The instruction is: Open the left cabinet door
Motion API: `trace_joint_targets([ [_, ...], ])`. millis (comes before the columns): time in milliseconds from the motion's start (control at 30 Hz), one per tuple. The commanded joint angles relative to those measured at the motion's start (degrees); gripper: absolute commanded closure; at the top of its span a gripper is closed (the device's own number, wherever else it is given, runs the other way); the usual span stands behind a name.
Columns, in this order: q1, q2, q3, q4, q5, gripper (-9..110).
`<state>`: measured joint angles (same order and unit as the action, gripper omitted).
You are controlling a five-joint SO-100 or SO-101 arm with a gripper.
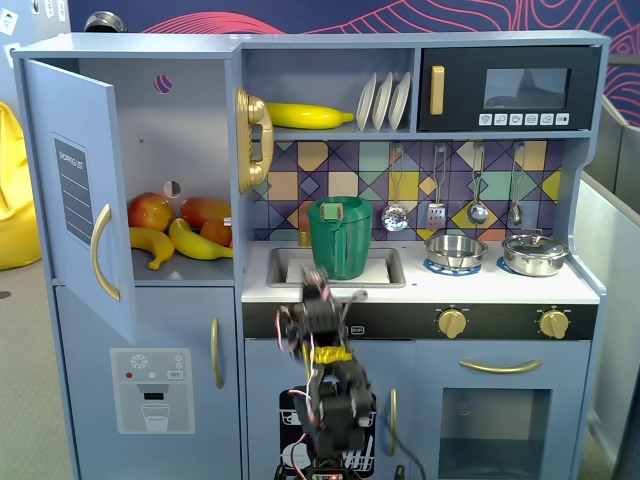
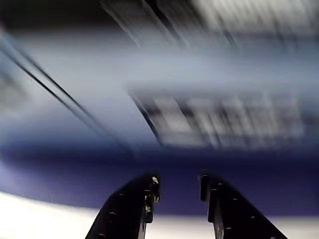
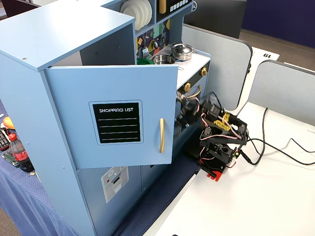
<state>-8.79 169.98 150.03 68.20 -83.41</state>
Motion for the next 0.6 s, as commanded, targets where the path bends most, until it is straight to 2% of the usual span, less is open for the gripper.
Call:
trace_joint_targets([
  [0, 5.8, 11.3, 11.2, 8.6, 4.6, 102],
  [233, 10.5, 12.0, 21.7, 11.4, 7.4, 101],
  [333, 9.8, 12.1, 21.7, 13.5, 13.0, 101],
  [567, 9.9, 12.1, 21.7, 17.8, 10.4, 101],
])
